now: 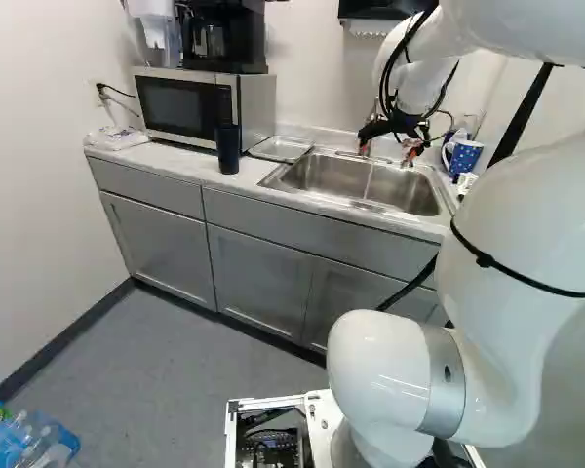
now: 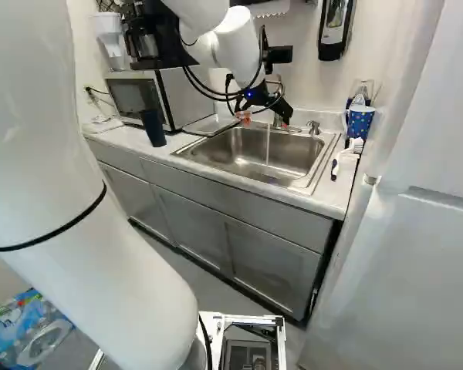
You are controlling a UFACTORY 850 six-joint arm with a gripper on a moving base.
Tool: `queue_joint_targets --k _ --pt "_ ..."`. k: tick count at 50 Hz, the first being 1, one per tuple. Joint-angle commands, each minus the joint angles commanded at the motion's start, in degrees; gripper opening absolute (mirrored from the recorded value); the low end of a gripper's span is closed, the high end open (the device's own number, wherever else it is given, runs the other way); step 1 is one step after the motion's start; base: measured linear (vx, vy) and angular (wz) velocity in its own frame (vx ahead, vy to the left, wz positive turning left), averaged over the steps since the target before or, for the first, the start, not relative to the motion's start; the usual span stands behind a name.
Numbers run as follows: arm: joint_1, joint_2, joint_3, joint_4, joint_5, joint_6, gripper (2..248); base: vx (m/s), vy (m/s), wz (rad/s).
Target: Rinse the cup and place it in the tray
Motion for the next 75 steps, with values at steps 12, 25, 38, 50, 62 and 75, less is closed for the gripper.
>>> queue_joint_targets --k 12,25,38,50,62,75 --pt "2.17 1.21 1.20 -1.54 0.80 0.00 247 0.000 0.000 0.000" --pt "4.57 2.41 2.38 -3.02 1.75 0.00 247 0.000 0.000 0.000" --pt "6.98 3.73 3.65 -3.29 1.92 0.00 247 0.000 0.000 0.000" --pt "9.25 4.88 4.74 -3.29 1.92 0.00 247 0.000 0.000 0.000" --pt "11.59 5.71 5.53 -3.29 1.92 0.00 247 0.000 0.000 0.000" --pt "14.22 5.64 5.46 -3.29 1.92 0.00 247 0.000 0.000 0.000"
